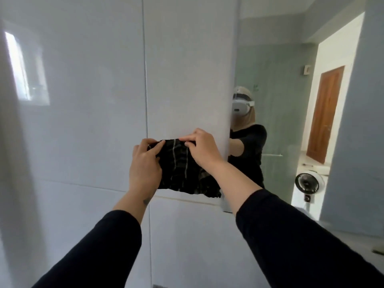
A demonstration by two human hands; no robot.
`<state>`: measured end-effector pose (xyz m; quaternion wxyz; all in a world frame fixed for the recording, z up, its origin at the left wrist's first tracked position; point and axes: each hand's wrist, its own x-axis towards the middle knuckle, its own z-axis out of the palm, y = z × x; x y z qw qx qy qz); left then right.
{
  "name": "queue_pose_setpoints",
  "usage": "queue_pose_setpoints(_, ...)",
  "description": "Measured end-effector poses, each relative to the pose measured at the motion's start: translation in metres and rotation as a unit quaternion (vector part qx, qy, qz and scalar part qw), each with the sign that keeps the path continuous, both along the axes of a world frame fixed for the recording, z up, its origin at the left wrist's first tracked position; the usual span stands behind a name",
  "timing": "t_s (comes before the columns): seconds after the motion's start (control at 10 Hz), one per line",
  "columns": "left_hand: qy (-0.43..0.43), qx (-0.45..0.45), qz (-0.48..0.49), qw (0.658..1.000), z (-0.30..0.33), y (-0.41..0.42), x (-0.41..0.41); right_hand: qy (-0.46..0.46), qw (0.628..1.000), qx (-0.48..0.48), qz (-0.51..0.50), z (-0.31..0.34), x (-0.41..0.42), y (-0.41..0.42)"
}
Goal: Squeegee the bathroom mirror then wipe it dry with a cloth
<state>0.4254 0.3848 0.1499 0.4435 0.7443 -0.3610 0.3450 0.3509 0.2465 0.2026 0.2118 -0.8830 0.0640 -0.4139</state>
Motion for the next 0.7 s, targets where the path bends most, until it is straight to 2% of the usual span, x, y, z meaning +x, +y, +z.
queue_pose_setpoints(0.2,-0.017,0.075,0.041,0.996,-0.023,-0.001,0.051,0.021,0.997,-0.062,-0.044,-0.035,0.062,-0.004)
queue_pose_setpoints(0.3,0.003,0.112,0.030,0.993,-0.045,-0.008,0.064,-0.013,0.991,-0.115,-0.072,-0.059,0.069,-0.005)
queue_pose_setpoints(0.4,0.005,0.077,0.001,0.997,-0.066,-0.015,0.067,-0.093,0.979,-0.150,-0.098,-0.077,0.067,0.000)
queue_pose_setpoints(0.6,0.052,0.025,-0.081,0.995,-0.091,-0.020,0.049,-0.093,0.986,-0.094,-0.102,-0.102,0.056,0.012)
queue_pose_setpoints(0.7,0.096,0.007,-0.086,0.992,-0.099,-0.014,0.040,-0.095,0.988,-0.080,-0.088,-0.129,0.039,0.009)
